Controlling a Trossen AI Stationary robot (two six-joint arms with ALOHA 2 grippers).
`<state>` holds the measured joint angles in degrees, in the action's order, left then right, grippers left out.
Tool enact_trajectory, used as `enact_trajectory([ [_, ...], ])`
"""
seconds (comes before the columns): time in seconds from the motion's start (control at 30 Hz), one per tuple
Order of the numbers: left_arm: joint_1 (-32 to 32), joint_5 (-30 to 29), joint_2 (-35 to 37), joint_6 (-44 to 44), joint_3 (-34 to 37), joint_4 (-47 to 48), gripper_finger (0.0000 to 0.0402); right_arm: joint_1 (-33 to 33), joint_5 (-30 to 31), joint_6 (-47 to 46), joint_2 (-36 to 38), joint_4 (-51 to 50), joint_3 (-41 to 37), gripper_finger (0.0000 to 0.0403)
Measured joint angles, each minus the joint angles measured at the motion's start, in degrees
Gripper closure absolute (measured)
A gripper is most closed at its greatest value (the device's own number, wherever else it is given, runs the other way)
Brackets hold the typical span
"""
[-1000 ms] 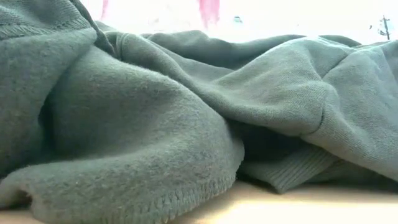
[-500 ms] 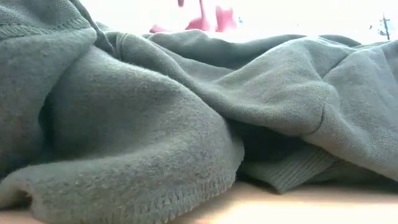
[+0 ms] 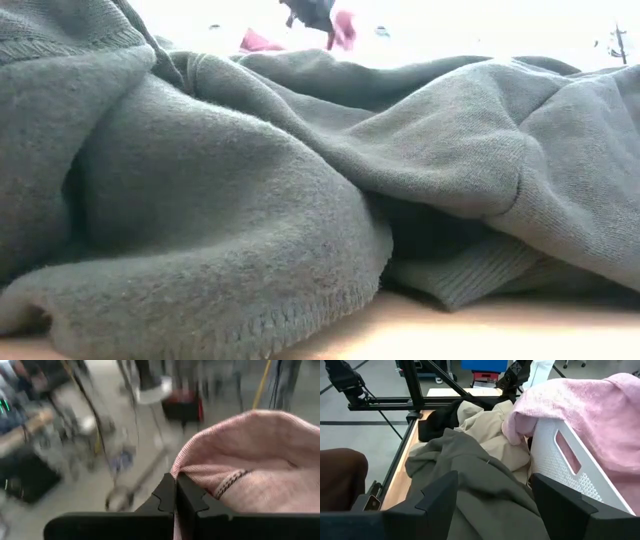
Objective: Fold laundry
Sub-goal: Put the pink polo into the white laundry bin
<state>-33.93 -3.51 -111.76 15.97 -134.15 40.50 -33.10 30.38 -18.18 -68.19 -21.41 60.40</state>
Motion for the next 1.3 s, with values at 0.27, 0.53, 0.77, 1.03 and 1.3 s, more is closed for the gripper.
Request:
enact_trajectory([
  [0.27, -0.2, -0.2, -4.6, 0.9, 0.0, 20.9, 0.0401, 0.0, 0.6, -0.7, -0.9, 0.2, 0.0, 0.0161],
  [0.53, 0.8, 0.4, -8.4, 0.9, 0.0, 33.7, 0.0385, 0.1, 1.3, 0.4, -0.9, 1.3, 0.0, 0.0161],
  [0.77, 2.4, -2.7, -8.5, 0.9, 0.0, 34.7, 0.0334, 0.2, 1.3, 2.3, -0.9, 2.0, 0.0, 0.0161],
  [1.03, 3.7, -2.5, -3.5, -0.6, 0.0, 35.5, 0.0267, 0.2, 1.3, 4.3, -0.9, 2.9, 0.0, 0.0161],
  [1.3, 4.1, 9.2, 8.7, -2.6, -0.1, 41.1, 0.0251, 0.2, 1.2, 3.6, -0.8, 2.6, 0.0, 0.0161],
])
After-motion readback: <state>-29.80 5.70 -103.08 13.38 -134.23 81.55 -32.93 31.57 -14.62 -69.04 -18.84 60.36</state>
